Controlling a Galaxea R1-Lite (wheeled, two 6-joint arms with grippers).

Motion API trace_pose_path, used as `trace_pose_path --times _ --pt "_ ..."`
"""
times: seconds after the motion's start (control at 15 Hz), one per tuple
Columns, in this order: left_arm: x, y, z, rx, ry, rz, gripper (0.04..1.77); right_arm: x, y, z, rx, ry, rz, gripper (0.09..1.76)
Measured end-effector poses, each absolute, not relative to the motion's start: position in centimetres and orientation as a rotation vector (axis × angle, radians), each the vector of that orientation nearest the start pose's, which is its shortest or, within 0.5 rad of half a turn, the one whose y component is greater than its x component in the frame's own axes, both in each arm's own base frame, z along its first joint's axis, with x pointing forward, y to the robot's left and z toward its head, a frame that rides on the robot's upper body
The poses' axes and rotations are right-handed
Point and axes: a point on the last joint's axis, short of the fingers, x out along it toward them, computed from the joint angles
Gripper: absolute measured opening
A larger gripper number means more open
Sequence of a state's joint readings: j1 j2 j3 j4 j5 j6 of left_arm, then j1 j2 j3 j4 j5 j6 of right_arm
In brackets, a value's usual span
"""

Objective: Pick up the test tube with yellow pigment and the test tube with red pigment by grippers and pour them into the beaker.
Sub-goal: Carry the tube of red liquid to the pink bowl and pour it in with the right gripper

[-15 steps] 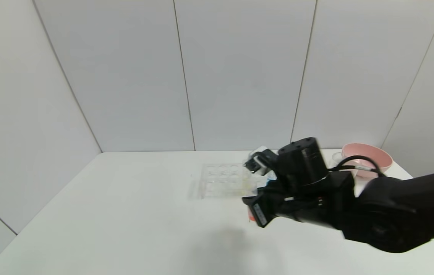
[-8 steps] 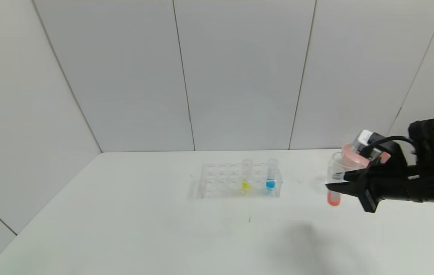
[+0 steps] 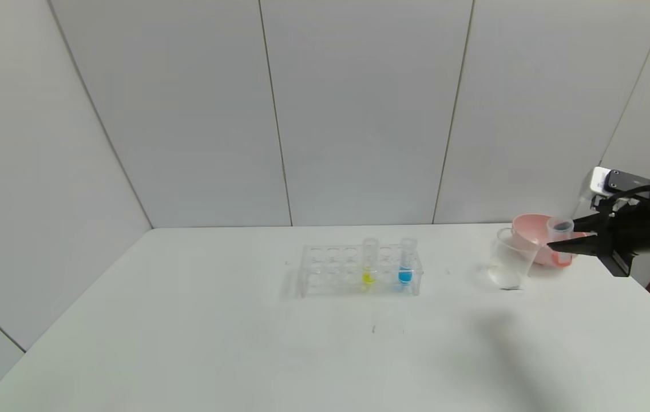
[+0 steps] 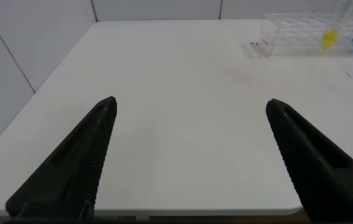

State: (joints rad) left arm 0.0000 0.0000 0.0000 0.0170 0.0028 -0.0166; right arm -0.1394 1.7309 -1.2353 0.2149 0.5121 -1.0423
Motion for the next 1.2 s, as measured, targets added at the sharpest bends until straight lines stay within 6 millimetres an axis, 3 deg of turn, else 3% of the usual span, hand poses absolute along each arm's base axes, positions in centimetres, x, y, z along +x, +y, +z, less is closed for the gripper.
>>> trace_pose_path --times 0.2,0.73,1.2 --pt "-2.3 0.0 7.4 -0.017 0.017 0.003 1.72 32.6 -4.4 21.4 -0.866 0.472 0.685 0.5" --pt "-2.3 0.0 7.4 -0.017 0.017 0.003 1.72 37.6 -5.5 21.9 -1.051 0.578 0.554 0.5" --pt "-2.3 0.0 7.4 -0.017 0.017 0.003 1.72 40.7 -4.7 22.4 -1.135 0.725 0.489 0.5"
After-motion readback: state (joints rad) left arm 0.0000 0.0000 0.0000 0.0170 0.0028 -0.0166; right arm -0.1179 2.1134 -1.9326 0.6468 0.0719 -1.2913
